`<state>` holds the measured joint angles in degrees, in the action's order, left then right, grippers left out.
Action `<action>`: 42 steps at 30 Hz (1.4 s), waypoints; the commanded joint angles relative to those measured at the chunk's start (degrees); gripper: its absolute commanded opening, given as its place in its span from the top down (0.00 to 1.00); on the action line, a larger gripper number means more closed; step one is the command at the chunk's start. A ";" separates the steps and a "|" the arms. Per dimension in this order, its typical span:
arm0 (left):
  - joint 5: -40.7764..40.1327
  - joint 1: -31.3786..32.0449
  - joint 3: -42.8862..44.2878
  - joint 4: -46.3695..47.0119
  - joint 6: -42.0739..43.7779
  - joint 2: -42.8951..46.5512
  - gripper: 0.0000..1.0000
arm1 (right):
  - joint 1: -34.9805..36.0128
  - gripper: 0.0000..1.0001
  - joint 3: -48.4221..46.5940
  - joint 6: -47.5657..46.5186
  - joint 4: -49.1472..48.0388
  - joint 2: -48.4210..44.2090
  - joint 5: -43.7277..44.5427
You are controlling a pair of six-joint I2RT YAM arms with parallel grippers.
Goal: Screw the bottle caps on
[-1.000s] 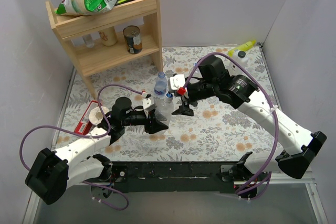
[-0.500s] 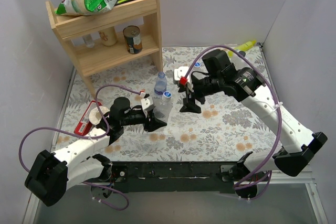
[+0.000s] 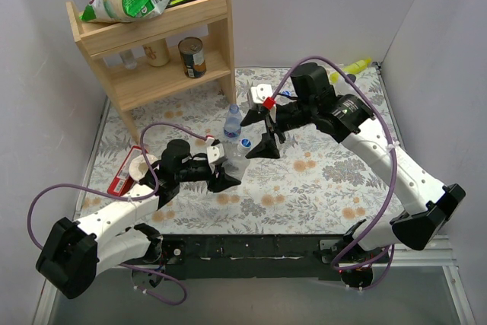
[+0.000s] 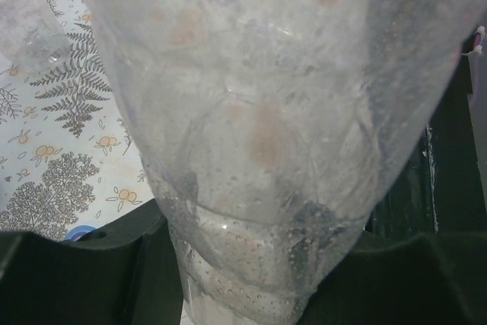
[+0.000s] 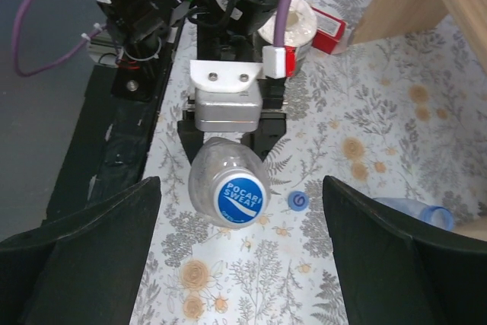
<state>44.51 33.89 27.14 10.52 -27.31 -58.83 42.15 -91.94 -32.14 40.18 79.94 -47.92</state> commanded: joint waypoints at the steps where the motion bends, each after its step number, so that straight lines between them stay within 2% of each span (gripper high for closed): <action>1: 0.22 0.21 1.96 2.31 -1.96 0.03 1.00 | 0.48 0.07 1.68 1.03 -0.90 -0.40 -4.37; 18: -2.41 -0.14 1.60 6.97 -8.02 -1.73 1.00 | 0.65 0.11 2.91 1.73 0.16 -1.46 -4.46; 25: 0.04 -0.14 2.22 4.33 -3.72 -1.47 1.00 | 0.65 0.11 4.84 4.54 -4.15 -1.63 -2.44; 34: -0.04 -0.14 2.84 2.48 -1.17 -1.03 1.00 | 0.65 0.13 2.82 3.58 -3.45 -0.14 -2.53; 41: -3.20 -0.40 1.96 4.94 -6.96 -1.11 1.00 | 0.65 0.13 2.38 2.70 -1.87 -0.40 -2.35; 42: -3.46 -0.58 1.78 5.38 -9.75 -1.20 1.00 | 0.65 0.13 2.47 2.52 -1.43 -0.66 -1.57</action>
<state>42.54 33.87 27.92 13.41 -31.88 -60.71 42.50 -87.83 -28.91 38.00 79.99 -49.67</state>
